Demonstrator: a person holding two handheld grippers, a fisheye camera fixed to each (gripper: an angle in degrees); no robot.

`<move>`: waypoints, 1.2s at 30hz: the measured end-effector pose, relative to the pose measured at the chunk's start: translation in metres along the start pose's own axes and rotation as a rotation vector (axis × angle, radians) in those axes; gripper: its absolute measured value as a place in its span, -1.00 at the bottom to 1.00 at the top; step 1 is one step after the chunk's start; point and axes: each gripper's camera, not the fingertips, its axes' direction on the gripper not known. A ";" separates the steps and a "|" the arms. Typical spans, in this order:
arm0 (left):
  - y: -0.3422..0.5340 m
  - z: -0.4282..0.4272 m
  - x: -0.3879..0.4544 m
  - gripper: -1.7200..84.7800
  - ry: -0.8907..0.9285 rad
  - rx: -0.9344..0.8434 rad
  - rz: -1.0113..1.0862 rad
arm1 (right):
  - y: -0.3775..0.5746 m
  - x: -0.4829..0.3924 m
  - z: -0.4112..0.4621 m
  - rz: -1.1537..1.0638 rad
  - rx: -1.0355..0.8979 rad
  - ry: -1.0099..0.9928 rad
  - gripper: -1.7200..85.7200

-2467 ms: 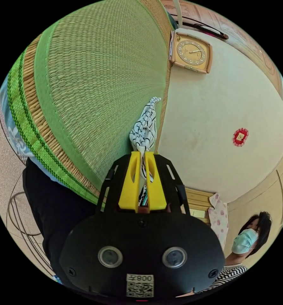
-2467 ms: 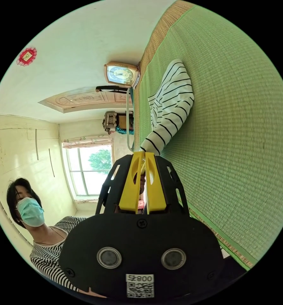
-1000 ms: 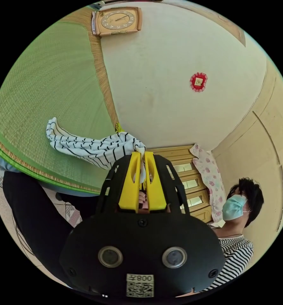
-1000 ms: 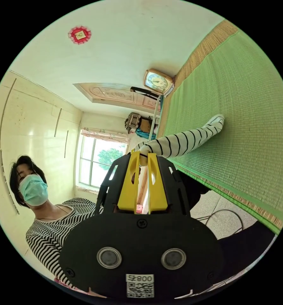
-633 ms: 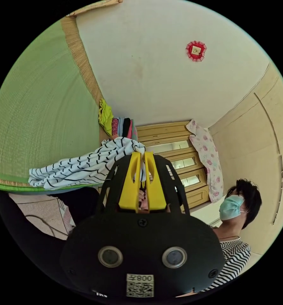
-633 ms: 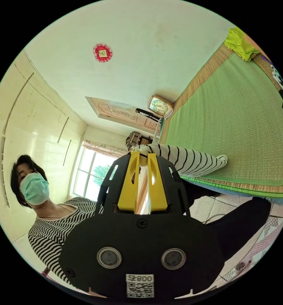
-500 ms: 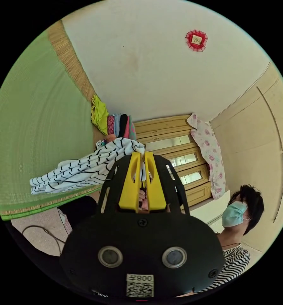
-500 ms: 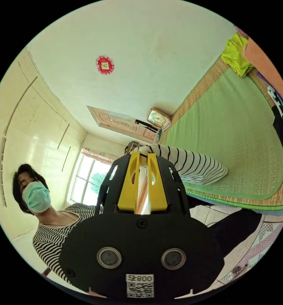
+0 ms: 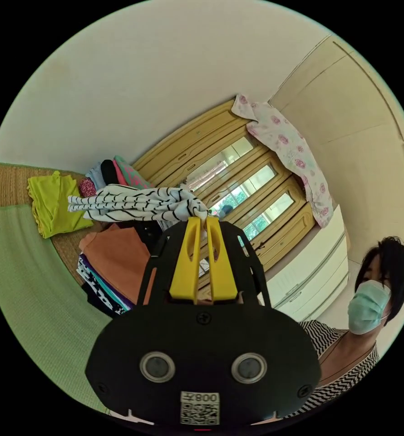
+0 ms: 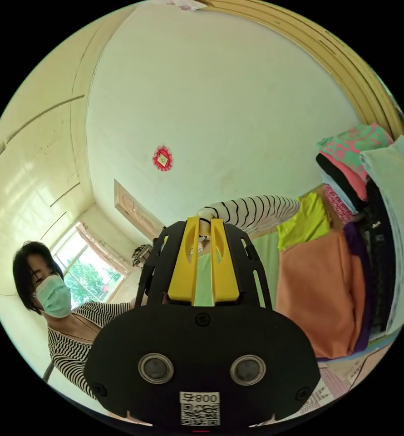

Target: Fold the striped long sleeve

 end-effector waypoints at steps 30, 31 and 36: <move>0.330 0.338 -0.401 -0.89 -0.029 -0.534 -0.511 | 0.136 0.144 -0.138 0.574 -0.041 0.355 -0.92; 0.335 0.336 -0.403 -0.89 -0.033 -0.550 -0.497 | 0.138 0.140 -0.139 0.571 -0.030 0.363 -0.92; 0.353 0.314 -0.405 -0.92 -0.028 -0.564 -0.423 | 0.149 0.082 -0.147 0.471 0.099 0.528 -0.95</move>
